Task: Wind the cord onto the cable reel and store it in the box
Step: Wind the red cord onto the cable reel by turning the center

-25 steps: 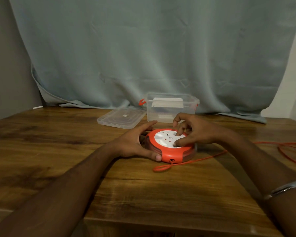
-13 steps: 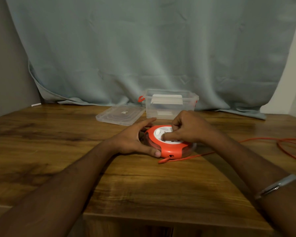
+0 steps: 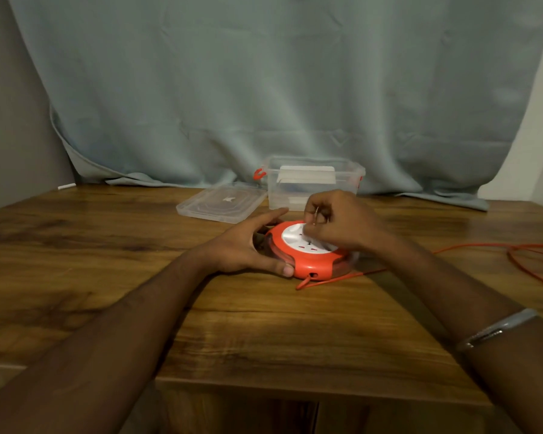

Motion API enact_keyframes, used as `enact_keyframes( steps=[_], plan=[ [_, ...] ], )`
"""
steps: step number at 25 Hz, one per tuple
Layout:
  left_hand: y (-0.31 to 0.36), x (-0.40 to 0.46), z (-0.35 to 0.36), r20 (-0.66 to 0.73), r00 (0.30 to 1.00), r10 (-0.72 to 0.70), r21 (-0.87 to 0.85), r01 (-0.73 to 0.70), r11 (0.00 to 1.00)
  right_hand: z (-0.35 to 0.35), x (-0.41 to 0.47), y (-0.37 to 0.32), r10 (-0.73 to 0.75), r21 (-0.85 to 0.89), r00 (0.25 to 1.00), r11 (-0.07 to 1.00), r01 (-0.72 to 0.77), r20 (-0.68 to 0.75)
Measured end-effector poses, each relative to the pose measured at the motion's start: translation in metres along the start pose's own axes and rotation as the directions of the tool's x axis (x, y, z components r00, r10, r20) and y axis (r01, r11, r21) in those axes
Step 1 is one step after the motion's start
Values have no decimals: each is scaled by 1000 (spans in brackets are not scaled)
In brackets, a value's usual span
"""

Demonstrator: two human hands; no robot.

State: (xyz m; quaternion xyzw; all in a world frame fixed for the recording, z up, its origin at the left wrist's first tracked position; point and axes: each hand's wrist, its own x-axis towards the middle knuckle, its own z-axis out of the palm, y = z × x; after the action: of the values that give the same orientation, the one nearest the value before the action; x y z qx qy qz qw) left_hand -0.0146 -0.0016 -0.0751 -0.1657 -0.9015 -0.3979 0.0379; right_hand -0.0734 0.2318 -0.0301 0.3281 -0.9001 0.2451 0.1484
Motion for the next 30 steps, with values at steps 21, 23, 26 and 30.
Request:
enact_keyframes(
  steps=[21, 23, 26, 30],
  plan=[
    [-2, -2, -5, 32, 999, -40, -2, 40, 999, -19, -3, 28, -49, 231, 968, 973, -10, 246],
    [-1, -2, -5, 22, 999, -33, -3, 33, 999, -17, -3, 27, -49, 222, 972, 975, -4, 231],
    [-3, -2, -5, -10, 1000, -19, -23, 18, 1000, -10, -3, 23, -43, 218, 986, 976, 7, 162],
    [-7, -2, -5, -7, 1000, -9, -45, 9, 999, -7, -2, 18, 25, 240, 990, 969, -59, 142]
  ],
)
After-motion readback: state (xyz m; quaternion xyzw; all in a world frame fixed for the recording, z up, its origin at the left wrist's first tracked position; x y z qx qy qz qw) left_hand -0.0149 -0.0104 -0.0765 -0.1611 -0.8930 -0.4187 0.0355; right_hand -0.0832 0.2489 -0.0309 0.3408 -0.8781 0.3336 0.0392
